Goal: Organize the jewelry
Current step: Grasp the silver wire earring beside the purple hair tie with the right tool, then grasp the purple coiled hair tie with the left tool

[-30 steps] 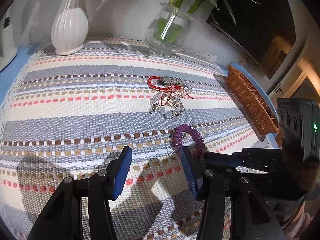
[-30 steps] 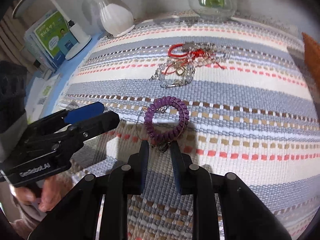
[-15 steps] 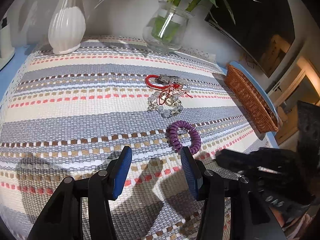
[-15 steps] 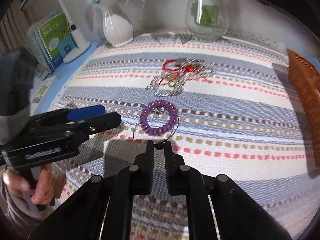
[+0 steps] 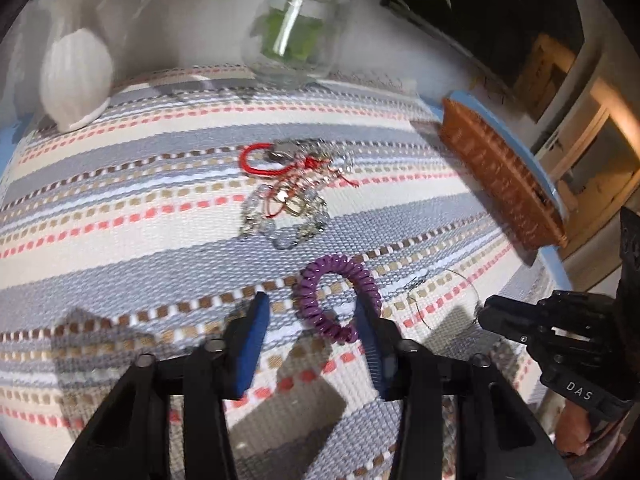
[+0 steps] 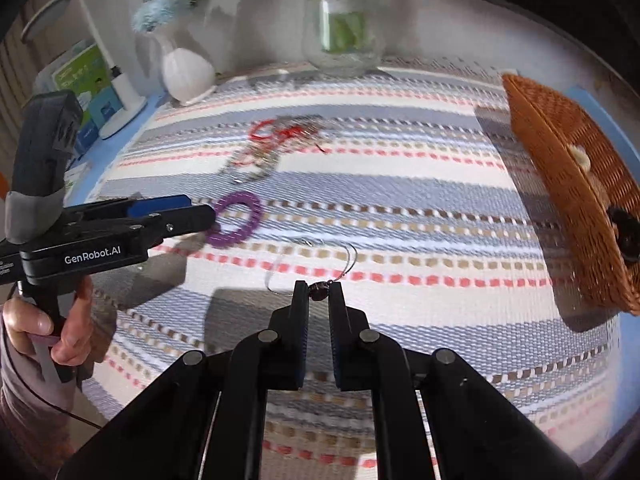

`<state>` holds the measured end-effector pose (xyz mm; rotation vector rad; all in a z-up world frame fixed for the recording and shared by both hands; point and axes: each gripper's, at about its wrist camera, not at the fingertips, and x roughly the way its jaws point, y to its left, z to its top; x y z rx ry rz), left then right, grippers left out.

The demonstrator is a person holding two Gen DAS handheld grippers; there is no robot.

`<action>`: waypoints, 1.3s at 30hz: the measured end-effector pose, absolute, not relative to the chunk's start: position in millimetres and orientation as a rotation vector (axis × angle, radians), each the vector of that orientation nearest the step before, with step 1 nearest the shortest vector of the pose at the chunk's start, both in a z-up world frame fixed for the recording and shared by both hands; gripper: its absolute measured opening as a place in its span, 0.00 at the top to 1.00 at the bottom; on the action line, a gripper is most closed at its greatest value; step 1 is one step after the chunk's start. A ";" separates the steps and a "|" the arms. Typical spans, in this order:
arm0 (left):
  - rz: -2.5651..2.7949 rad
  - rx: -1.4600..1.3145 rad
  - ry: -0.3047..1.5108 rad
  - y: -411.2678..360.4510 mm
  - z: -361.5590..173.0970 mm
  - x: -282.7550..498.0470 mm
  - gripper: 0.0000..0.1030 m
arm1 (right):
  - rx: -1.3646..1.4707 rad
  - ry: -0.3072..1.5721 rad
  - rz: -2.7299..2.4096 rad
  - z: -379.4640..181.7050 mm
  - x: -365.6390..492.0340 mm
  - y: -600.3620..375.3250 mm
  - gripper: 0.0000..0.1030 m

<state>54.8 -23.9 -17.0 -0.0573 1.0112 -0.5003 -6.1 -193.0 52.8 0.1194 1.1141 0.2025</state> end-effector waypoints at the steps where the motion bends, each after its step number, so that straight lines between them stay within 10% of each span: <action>1: -0.489 -0.038 1.014 -27.9 -18.4 56.2 0.66 | 0.126 1.123 0.205 49.7 -5.1 -195.5 0.90; 16: -0.376 0.098 0.946 -45.9 -20.2 58.9 0.90 | 0.261 1.152 0.258 35.6 2.7 -206.0 0.73; 39: -0.390 0.023 0.932 -28.8 -19.1 53.9 0.89 | 0.048 1.074 0.072 25.1 28.6 -148.8 0.78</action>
